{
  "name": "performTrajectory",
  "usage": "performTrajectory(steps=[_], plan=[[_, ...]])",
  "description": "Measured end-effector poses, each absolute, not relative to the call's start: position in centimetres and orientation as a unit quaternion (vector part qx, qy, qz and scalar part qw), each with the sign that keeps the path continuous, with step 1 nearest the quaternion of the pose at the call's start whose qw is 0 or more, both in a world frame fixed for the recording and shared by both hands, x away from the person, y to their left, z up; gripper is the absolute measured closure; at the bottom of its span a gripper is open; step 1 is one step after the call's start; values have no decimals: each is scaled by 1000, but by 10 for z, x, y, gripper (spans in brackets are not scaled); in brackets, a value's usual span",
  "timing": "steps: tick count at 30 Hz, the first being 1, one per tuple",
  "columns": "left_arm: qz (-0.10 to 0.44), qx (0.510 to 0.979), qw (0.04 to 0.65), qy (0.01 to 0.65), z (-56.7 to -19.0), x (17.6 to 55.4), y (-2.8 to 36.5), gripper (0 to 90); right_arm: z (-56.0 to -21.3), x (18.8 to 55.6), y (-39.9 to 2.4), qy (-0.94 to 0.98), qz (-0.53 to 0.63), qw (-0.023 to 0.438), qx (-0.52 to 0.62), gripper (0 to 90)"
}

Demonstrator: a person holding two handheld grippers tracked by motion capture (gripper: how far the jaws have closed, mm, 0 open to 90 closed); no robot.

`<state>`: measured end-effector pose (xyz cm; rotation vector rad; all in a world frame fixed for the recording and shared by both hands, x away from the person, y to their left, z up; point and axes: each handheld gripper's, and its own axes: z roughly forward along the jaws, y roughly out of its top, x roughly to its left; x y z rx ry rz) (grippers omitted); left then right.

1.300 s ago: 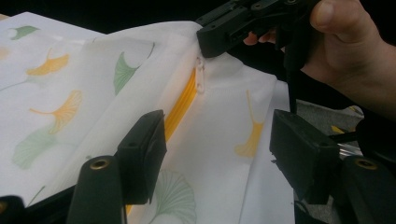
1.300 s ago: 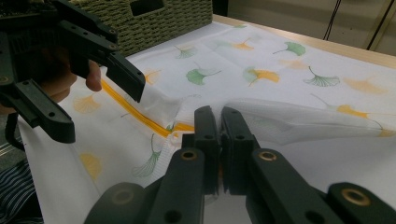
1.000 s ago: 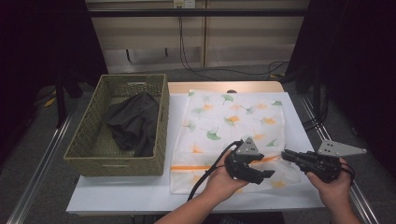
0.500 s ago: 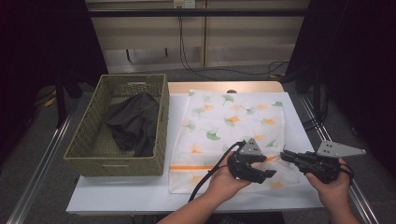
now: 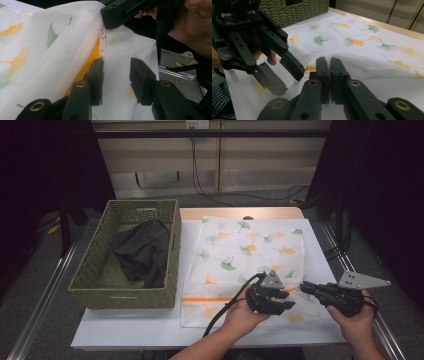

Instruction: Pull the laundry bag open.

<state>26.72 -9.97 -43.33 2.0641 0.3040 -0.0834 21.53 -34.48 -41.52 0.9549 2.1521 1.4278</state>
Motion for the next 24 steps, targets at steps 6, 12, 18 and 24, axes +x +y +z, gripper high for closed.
performTrajectory(steps=[6,12,18,24], plan=[[-30,861,490,133,-435,269,-102,656,-415,214,-344,766,511,193,339,867],[-27,862,486,141,-438,270,-104,653,-415,213,-343,767,514,186,337,867],[-28,860,489,144,-439,270,-105,653,-416,213,-342,767,516,181,334,867],[-27,856,494,148,-439,270,-106,659,-416,212,-341,769,515,184,332,867]])
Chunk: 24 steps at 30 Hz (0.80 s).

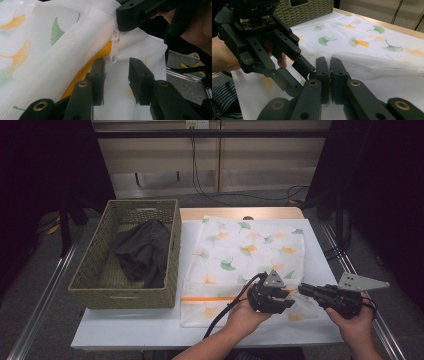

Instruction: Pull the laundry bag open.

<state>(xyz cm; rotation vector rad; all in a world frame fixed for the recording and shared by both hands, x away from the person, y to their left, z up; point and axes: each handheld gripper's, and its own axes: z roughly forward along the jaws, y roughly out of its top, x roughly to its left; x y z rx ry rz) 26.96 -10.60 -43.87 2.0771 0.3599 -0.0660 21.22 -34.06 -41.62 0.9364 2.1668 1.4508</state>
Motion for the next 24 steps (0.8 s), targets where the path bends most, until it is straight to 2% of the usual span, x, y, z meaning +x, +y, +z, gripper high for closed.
performTrajectory(steps=[5,13,24], plan=[[-24,856,493,154,-439,270,-105,688,-416,211,-339,771,512,182,331,867],[-19,851,498,164,-438,272,-101,838,-418,212,-339,775,507,182,331,867],[-16,844,513,157,-434,268,-98,891,-418,212,-339,776,505,184,331,867]])
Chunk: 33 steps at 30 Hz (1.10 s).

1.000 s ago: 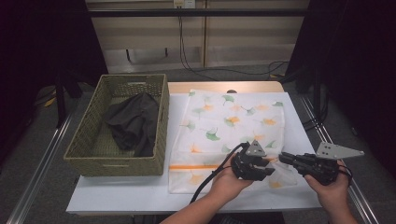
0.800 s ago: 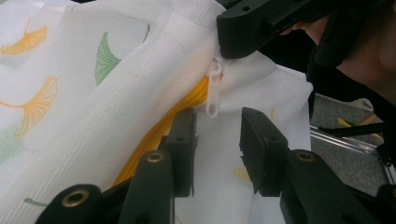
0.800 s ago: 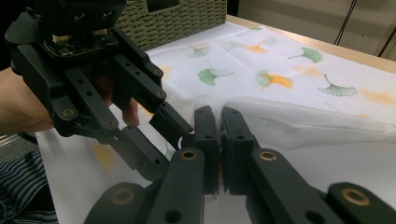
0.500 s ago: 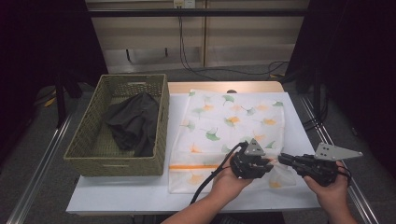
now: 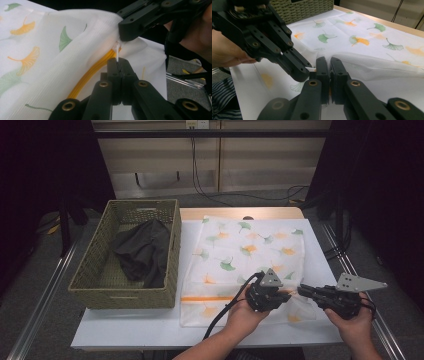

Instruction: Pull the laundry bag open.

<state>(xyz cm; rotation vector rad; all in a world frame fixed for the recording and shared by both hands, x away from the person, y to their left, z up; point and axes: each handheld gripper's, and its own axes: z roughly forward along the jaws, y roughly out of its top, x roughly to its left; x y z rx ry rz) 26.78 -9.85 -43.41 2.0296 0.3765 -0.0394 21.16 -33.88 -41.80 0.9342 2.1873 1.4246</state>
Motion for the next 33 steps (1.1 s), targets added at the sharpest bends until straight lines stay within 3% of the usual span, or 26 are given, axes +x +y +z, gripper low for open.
performTrajectory(steps=[17,33], plan=[[-41,833,527,166,-435,271,-99,879,-420,212,-336,779,501,185,329,867],[-15,837,521,168,-431,269,-97,900,-420,212,-334,780,503,178,327,867]])
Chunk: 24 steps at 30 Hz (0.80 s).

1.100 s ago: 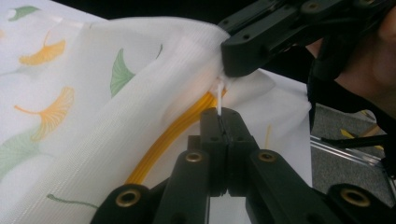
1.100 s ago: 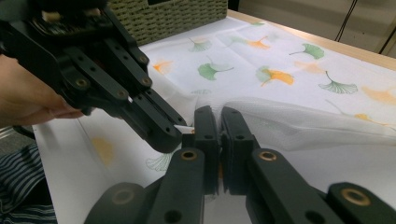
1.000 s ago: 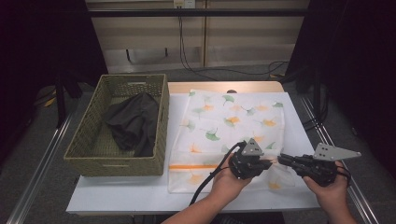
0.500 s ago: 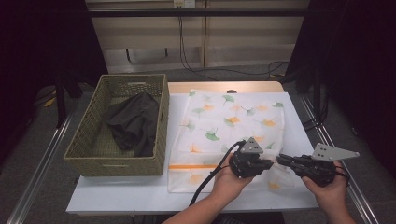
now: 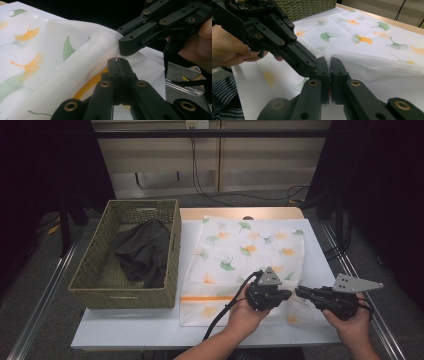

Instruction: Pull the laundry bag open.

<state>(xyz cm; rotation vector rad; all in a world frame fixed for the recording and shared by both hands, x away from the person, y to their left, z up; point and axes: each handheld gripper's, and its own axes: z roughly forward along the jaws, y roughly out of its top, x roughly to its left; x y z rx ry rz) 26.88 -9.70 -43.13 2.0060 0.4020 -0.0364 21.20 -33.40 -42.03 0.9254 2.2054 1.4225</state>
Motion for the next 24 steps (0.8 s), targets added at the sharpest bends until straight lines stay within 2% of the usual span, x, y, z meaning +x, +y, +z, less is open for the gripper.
performTrajectory(steps=[24], plan=[[-11,844,510,167,-430,269,-94,900,-420,213,-342,778,488,188,347,868]])
